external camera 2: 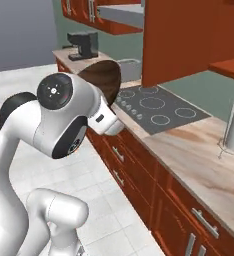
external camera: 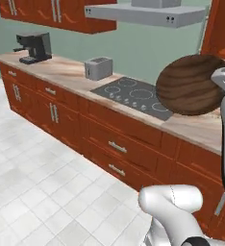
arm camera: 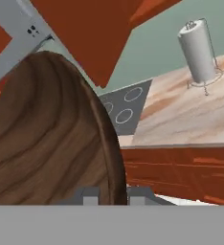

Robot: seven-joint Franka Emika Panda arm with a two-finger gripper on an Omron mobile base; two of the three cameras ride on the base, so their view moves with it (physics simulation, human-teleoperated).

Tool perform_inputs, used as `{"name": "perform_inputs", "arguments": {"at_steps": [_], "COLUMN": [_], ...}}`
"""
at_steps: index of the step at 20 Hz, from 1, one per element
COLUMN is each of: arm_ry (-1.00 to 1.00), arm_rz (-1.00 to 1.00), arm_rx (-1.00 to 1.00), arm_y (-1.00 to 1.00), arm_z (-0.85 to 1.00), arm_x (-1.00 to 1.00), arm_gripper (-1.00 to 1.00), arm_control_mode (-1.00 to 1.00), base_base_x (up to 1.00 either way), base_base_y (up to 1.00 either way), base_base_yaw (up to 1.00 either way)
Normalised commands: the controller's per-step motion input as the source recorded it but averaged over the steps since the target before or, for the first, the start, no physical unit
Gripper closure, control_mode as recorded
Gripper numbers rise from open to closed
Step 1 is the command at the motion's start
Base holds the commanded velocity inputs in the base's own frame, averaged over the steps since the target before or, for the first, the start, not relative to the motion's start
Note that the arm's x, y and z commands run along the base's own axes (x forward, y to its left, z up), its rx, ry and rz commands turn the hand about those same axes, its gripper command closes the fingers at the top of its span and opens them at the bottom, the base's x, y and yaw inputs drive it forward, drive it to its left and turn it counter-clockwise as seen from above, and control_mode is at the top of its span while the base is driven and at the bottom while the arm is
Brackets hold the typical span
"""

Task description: Pick up the bowls from the cabinet and place each bowl in front of a stool on the dining counter.

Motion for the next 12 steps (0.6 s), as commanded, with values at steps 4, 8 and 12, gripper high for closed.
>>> {"name": "perform_inputs", "arguments": {"at_steps": [4,8,12], "arm_ry": [0.0,0.0,0.0], "arm_rz": [0.0,0.0,0.0], "arm_rx": [0.0,0.0,0.0], "arm_y": [0.0,0.0,0.0], "arm_z": [0.0,0.0,0.0], "arm_x": [0.0,0.0,0.0], "arm_gripper": [1.0,1.0,1.0], "arm_control_mode": [1.0,1.0,1.0], "base_base_x": [0.0,-0.07,-0.13], "base_base_y": [0.0,0.0,0.0], "base_base_yaw": [1.0,0.97,0.94]}}
